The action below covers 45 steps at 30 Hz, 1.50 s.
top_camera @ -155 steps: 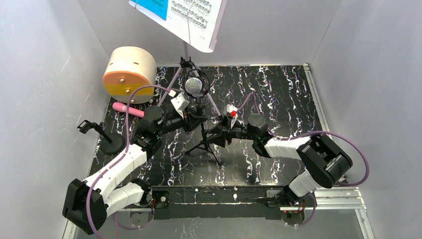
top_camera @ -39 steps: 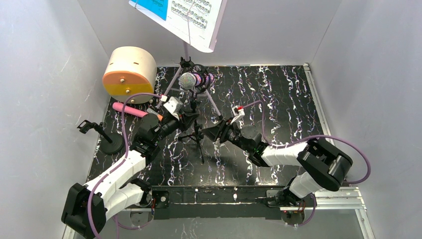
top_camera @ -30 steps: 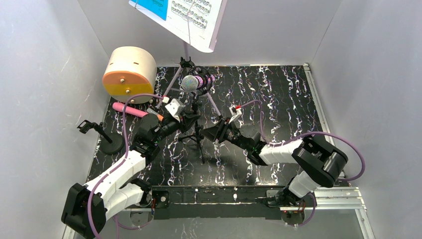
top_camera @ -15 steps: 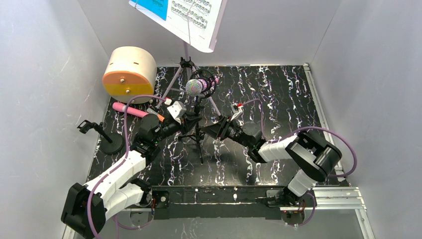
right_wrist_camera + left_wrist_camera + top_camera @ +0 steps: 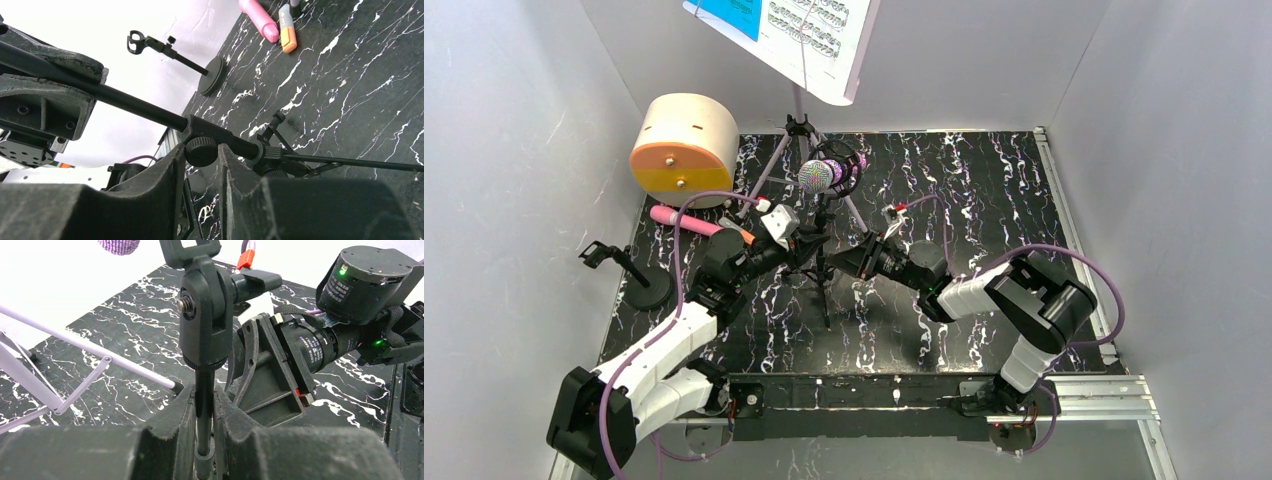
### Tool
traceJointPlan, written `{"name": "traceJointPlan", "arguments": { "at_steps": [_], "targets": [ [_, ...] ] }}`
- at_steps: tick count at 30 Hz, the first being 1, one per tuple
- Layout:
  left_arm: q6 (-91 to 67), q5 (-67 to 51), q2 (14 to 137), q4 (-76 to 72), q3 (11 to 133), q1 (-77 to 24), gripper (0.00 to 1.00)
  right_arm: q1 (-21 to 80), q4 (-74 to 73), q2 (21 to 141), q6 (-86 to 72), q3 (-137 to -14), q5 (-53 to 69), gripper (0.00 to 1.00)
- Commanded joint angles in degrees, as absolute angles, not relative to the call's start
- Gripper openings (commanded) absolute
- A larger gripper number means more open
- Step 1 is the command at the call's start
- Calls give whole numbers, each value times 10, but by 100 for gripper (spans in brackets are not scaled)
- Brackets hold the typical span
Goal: Pack up the instrument practice props
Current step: Unscrew the knob on the microphone stand.
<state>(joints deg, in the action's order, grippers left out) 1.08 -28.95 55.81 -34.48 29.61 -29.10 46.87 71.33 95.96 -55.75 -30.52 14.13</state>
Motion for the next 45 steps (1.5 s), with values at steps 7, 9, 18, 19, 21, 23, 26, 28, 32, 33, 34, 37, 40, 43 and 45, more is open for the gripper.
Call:
{"name": "traceJointPlan", "arguments": {
  "at_steps": [7,9,18,19,21,23,26,28,32,33,34,37,40,43,45],
  "targets": [
    [29,-281,569,-306,303,-295,0,459,762,988,-525,-343,189,1],
    [27,-277,568,-303,303,-295,0,459,757,993,-499,-348,202,1],
    [18,-256,576,-283,300,-296,0,459,743,1010,-388,-373,264,1],
    [19,-254,576,-279,299,-296,0,459,742,1007,-371,-372,266,1],
    [22,-248,575,-272,296,-296,0,460,728,997,-323,-372,271,1],
    [23,-238,574,-270,294,-296,0,464,702,985,-271,-374,273,1],
    [23,-237,580,-270,292,-296,0,470,663,968,-188,-377,278,1],
    [19,-240,587,-271,294,-296,0,473,642,958,-134,-378,282,1],
    [15,-242,594,-274,294,-296,0,482,604,943,-29,-378,279,1],
    [14,-241,595,-274,294,-296,0,484,599,938,-6,-377,277,1],
    [11,-240,596,-275,294,-296,0,487,593,934,25,-376,275,1],
    [8,-243,601,-275,295,-296,0,503,567,922,101,-374,253,1],
    [8,-243,604,-274,294,-296,0,528,548,913,190,-368,220,1],
    [5,-243,601,-276,291,-296,0,551,538,906,284,-363,177,1],
    [5,-244,600,-277,288,-296,0,561,530,903,325,-361,154,1]
  ]
}}
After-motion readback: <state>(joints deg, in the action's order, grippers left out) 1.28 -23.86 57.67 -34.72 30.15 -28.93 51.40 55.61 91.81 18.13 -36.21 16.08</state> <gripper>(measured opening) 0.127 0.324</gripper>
